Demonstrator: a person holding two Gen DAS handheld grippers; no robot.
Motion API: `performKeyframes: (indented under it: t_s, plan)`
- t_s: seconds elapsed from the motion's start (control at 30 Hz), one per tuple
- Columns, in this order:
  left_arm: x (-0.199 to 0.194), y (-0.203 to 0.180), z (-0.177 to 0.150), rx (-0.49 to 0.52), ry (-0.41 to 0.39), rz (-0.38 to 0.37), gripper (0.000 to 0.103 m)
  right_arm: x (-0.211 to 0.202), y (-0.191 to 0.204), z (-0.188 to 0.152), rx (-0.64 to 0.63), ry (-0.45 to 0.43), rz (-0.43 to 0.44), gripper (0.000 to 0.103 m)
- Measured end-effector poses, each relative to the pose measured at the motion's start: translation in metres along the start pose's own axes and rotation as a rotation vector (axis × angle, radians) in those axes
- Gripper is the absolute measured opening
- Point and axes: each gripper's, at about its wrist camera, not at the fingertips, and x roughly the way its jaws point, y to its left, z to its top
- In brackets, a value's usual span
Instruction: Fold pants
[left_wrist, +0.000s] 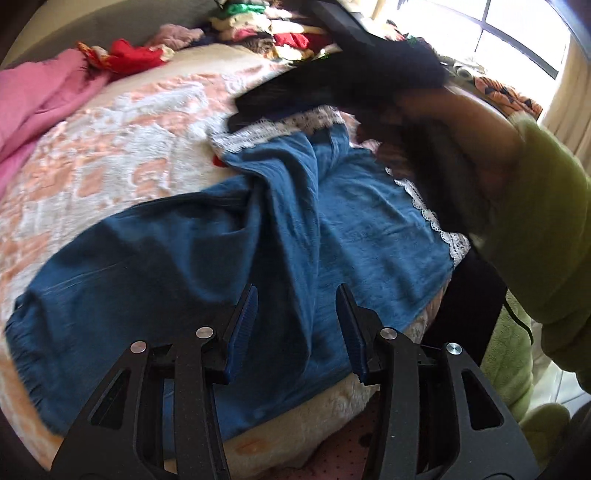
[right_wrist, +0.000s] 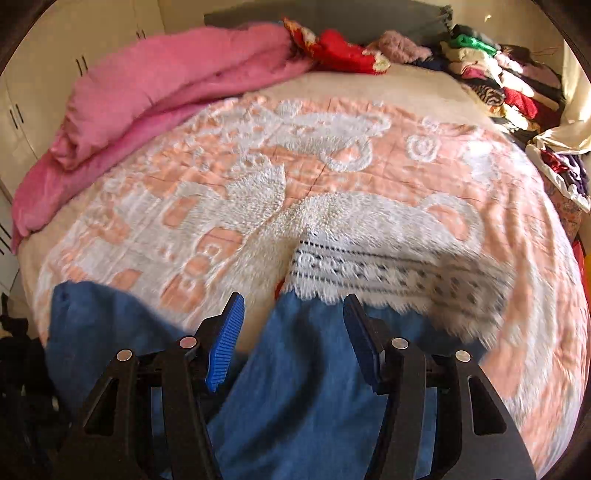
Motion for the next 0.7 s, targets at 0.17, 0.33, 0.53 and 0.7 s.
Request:
performKeyframes:
  t_s: [0.17, 0.33, 0.53, 0.7]
  plan:
    - [0.031, 0.004, 0.007, -0.044, 0.049, -0.094, 0.030, 0.039, 0.004, 0.019, -0.014, 0.048, -0.043, 0.055]
    - [0.053, 0.014, 0.001, -0.093, 0.092, -0.125, 0.003, 0.071, 0.000, 0.031, -0.003, 0.081, -0.109, 0.055]
    - [0.049, 0.013, 0.000, -0.077, 0.085, -0.123, 0.003, 0.079, -0.024, 0.032, 0.054, 0.076, -0.108, 0.017]
    - [0.046, 0.011, 0.000, -0.074, 0.083, -0.114, 0.003, 0.043, -0.049, 0.023, 0.130, 0.011, -0.067, 0.008]
